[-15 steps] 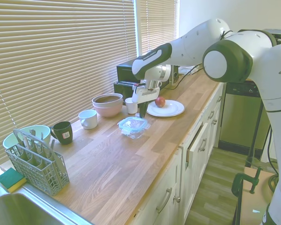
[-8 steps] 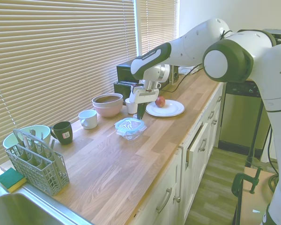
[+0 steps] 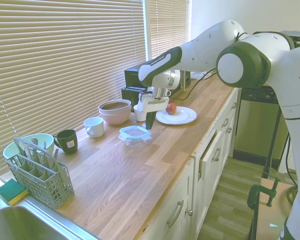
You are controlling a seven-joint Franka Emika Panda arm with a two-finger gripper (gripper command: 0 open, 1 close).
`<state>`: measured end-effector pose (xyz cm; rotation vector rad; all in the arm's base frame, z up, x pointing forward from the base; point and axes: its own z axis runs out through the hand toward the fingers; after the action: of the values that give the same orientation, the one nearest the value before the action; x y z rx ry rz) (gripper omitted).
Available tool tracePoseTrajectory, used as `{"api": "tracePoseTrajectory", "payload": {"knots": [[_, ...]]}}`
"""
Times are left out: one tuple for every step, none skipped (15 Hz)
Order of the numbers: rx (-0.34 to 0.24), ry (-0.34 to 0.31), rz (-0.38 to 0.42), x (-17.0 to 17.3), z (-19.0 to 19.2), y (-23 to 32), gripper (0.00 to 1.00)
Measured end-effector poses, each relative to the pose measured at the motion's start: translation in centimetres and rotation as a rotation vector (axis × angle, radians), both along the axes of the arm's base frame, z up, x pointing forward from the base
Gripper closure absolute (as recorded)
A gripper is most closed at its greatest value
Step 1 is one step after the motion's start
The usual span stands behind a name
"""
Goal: Cover the lid of the food container
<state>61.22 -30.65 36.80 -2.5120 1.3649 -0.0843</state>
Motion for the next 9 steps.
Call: {"api": "tracePoseTrajectory", "payload": {"knots": [[0.0, 0.0, 0.0, 0.0, 0.0, 0.0, 0.0], [0.0, 0.0, 0.0, 0.0, 0.0, 0.0, 0.0], [0.0, 0.0, 0.0, 0.0, 0.0, 0.0, 0.0], [0.001, 0.0, 0.0, 0.0, 0.1, 0.0, 0.0], [0.001, -0.001, 0.0, -0.1, 0.1, 0.0, 0.0], [0.001, -0.001, 0.0, -0.1, 0.2, 0.0, 0.0], [-0.001, -0.005, 0.001, -0.2, 0.3, 0.1, 0.0], [-0.005, -0.015, 0.001, -0.2, 0.8, 0.3, 0.0], [-0.011, -0.029, 0.002, -0.4, 1.5, 0.6, 0.0]]}}
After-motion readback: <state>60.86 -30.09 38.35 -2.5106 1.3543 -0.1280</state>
